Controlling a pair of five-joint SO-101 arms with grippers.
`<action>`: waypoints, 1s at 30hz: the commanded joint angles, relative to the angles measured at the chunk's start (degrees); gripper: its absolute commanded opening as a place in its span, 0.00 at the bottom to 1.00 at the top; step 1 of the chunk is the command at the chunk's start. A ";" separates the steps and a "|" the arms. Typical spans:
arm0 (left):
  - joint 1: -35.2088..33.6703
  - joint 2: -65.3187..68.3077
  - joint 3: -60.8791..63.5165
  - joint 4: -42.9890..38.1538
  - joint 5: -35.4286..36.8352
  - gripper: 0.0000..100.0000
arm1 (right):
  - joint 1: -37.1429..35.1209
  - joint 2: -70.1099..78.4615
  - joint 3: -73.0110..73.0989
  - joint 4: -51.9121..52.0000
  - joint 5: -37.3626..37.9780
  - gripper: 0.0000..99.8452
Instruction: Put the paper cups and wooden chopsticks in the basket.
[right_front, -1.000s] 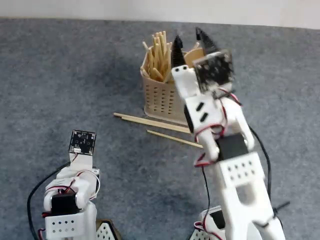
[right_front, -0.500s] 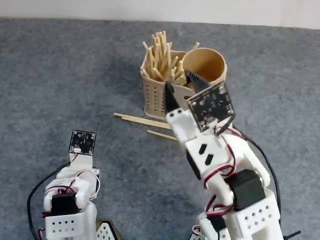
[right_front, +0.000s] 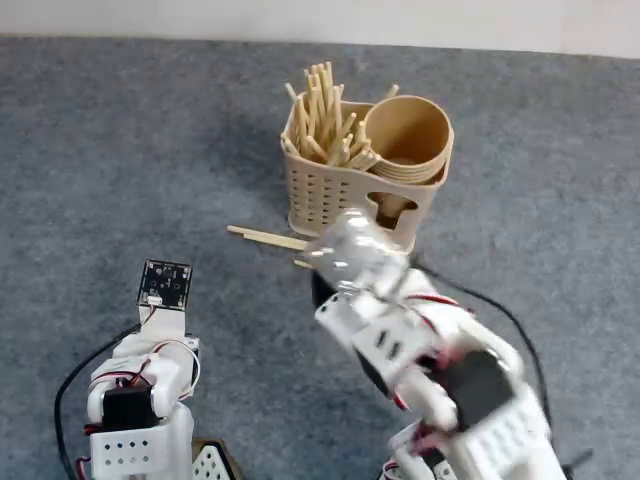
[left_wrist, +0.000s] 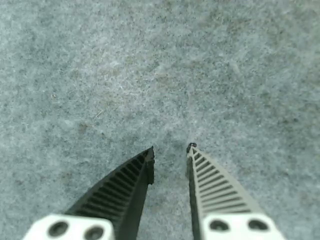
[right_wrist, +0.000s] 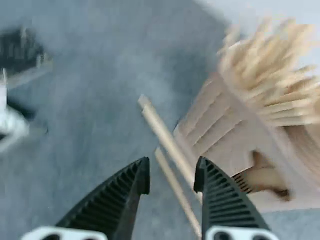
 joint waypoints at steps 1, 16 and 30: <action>-0.31 0.04 1.19 0.26 0.35 0.12 | -1.10 8.66 2.33 0.31 4.31 0.16; -0.31 0.04 1.19 0.26 0.35 0.12 | 3.65 46.37 -9.01 -4.62 13.27 0.19; -0.31 0.04 1.19 0.26 0.35 0.12 | 5.67 73.27 -29.41 -4.62 18.46 0.32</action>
